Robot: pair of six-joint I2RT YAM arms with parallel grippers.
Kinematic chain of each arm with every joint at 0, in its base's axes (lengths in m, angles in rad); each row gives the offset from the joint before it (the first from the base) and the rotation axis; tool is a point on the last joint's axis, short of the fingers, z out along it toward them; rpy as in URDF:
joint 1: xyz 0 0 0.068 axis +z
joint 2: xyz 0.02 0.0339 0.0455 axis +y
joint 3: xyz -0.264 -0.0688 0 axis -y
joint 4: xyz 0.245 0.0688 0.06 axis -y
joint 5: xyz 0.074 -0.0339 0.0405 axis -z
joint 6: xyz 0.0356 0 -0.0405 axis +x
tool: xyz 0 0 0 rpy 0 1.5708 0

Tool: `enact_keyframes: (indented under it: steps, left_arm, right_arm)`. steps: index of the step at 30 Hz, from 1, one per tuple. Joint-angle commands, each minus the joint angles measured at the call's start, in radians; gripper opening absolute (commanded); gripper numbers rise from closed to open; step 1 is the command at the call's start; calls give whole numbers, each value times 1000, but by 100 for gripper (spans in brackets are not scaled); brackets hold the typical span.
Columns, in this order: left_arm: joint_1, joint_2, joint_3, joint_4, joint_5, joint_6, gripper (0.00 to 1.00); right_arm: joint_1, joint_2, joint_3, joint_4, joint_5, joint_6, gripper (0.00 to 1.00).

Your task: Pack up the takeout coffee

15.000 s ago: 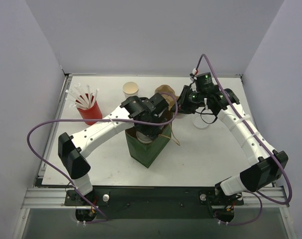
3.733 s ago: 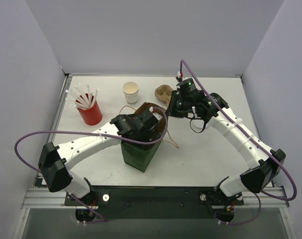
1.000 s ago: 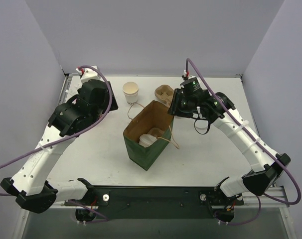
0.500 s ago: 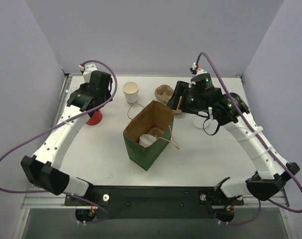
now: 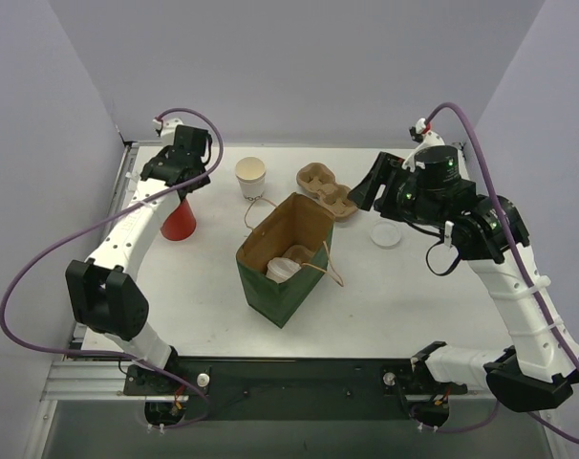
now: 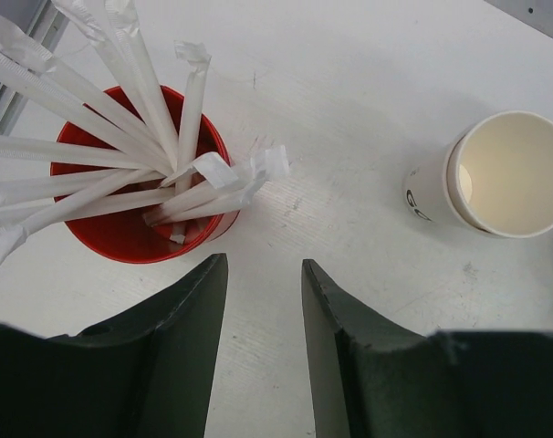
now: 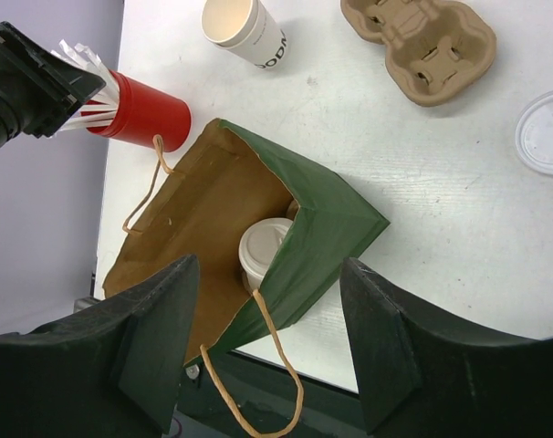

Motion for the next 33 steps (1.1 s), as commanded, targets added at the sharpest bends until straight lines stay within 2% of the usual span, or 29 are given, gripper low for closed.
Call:
enact_keyframes:
  steps: [1,12,20,33]
  left_arm:
    - [28,6,66,75,21,14,48]
    - [77,64,116,120,76,44,47]
    - [86,98,168,91,71,50,40]
    - [99,78,136,78,73,70,37]
  right_arm:
    - [-12,-10,21,-25,-15,-16,59]
    - [-28,-8,9,-37,-29,-22,58]
    - [-29,-5,1,-37,-24,-19,58]
    - [-29,7,-4,-33,-30,-11,58]
